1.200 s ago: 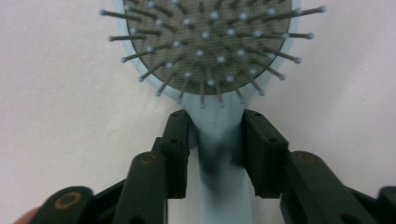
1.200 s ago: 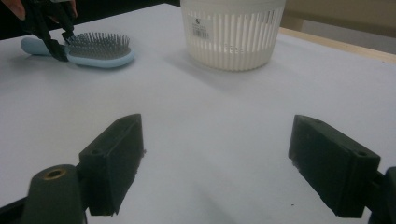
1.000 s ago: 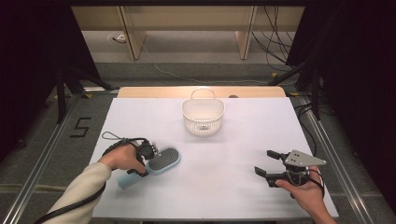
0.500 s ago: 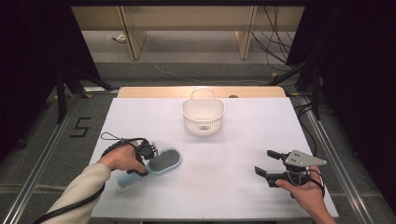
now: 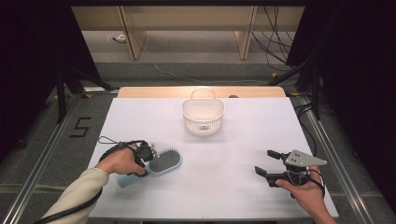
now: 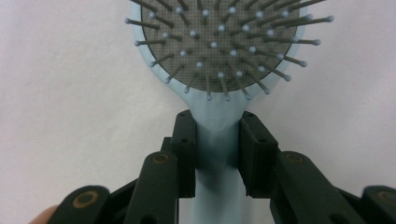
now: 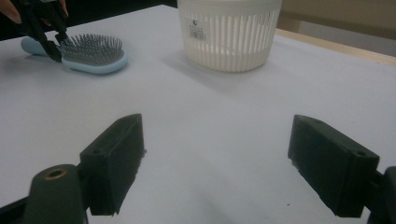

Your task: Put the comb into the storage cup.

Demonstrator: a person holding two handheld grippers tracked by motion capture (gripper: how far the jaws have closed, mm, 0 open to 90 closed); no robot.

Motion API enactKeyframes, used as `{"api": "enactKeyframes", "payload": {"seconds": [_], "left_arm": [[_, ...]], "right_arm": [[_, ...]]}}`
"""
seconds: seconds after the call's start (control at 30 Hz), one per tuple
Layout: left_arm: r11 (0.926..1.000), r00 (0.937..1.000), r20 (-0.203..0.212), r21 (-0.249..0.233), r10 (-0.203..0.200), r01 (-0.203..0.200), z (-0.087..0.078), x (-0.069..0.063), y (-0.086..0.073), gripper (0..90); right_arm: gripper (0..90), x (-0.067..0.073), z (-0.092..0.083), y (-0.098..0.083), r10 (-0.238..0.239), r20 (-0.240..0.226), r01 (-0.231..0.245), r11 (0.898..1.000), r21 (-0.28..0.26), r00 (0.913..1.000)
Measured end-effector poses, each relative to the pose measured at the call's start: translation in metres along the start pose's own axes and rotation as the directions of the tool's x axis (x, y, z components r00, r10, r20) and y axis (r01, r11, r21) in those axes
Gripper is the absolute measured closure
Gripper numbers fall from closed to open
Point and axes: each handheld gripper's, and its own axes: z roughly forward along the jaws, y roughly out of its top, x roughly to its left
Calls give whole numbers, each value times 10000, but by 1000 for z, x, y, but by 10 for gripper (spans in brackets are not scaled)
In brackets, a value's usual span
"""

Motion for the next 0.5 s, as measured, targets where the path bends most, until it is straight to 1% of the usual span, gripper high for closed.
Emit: {"api": "enactKeyframes", "payload": {"seconds": [0.07,0.13,0.23,0.3,0.47,0.5], "left_arm": [[9999,10000,-34,-145,64,-65,0,0,-2,699],[9998,9999,-107,-180,97,-99,-1,0,-2,699],[9996,9998,-146,-276,98,-102,-1,0,-3,699],[9992,9996,-256,-398,95,-105,-2,0,-4,699],[9984,9995,-302,-556,72,-89,-5,0,-6,699],[9980,9998,-214,-624,31,-44,-5,1,-6,699]], "right_arm": [[194,0,0,0,19,11,-19,10000,-3,10000],[194,-1,0,0,29,12,-29,10000,-7,10000],[194,0,0,0,25,28,-25,10000,16,10000],[194,0,0,0,-1,23,1,10000,-27,10000],[194,0,0,0,29,55,-29,10000,4,10000],[194,0,0,0,14,46,-14,10000,8,10000]]}}
